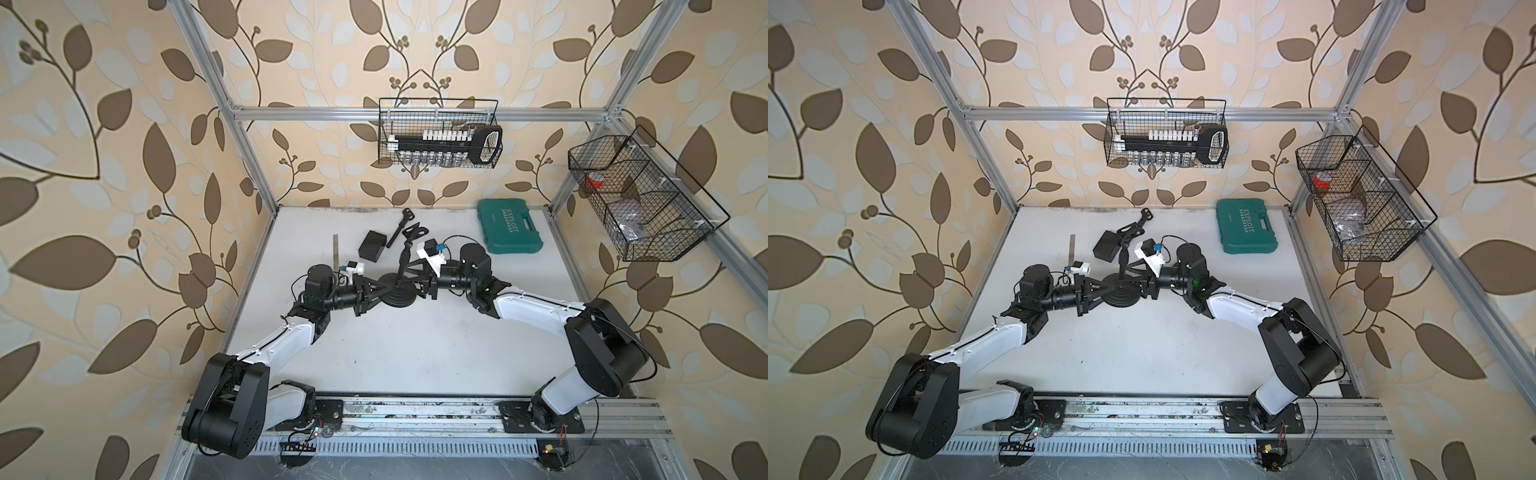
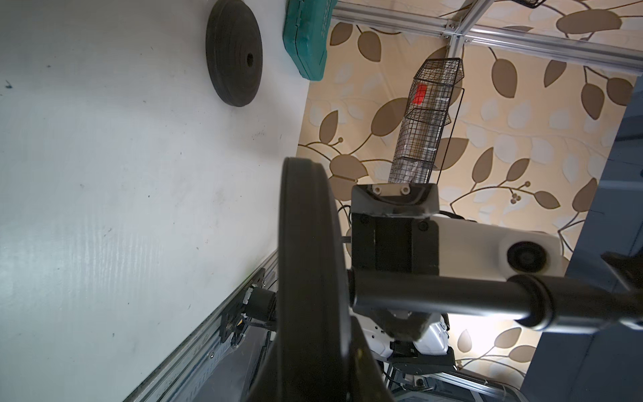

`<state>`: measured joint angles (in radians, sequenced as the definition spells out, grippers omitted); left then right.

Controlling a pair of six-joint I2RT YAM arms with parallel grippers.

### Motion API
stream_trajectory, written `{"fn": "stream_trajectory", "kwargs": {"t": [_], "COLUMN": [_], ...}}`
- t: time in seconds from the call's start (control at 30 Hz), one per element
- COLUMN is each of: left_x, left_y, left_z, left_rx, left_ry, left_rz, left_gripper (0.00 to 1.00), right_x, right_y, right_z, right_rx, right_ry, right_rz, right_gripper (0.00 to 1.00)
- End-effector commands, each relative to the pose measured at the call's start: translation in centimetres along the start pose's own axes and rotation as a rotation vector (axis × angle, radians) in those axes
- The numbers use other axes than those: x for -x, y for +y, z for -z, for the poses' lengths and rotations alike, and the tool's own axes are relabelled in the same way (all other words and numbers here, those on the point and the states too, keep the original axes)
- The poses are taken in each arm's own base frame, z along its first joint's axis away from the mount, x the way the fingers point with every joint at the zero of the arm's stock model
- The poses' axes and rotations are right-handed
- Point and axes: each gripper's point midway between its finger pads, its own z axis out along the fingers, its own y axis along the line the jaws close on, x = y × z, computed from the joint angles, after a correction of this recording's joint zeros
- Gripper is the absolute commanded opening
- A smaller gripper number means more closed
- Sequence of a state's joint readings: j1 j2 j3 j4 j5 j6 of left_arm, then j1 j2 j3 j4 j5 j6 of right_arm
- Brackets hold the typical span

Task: Assemble a microphone stand
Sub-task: Screw the microphone stand pole into the microphone stand base.

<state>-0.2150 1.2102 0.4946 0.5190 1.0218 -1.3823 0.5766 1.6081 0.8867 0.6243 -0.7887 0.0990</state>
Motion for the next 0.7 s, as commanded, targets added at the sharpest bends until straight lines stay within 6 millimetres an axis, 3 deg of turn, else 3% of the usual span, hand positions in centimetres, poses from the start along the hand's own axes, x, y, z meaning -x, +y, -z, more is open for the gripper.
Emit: {"fn": "stream_trajectory", "kwargs": {"t": [0.0, 0.13, 0.3, 0.47, 0.67], "left_x": [-0.9, -0.8, -0.8, -0.6, -0.6], "left_y": [-4.0, -3.8, -3.9, -4.6, -5.6], "left_z": [0.3, 0.2, 0.2, 0.3, 0.5], "left_rx": [-0.078, -0.074, -0.08, -0.093, -0.116], "left_ry": [0.053, 0.058, 0.052, 0.031, 0.018], "left_rz": [-0.154, -0.149, -0.157, -0.18, -0.211], "left_gripper": [0.0, 0.0, 0.0, 0.0, 0.0], "right_x": [1.4, 1.5, 1.4, 0.7, -1.8], "right_y": [0.8, 0.9, 0.8, -0.1, -1.5], "right_z": [-0.6, -0.9, -0.8, -0.7, -1.1], "right_rx": [0.083, 0.108, 0.103, 0.019, -0.274], "right_ry": [-0.031, -0.038, -0.054, -0.067, -0.029], "right_rz": [0.058, 0.052, 0.032, -0.019, -0.081], "right_gripper": [0.54, 0.45, 0.26, 0.02, 0.0]}}
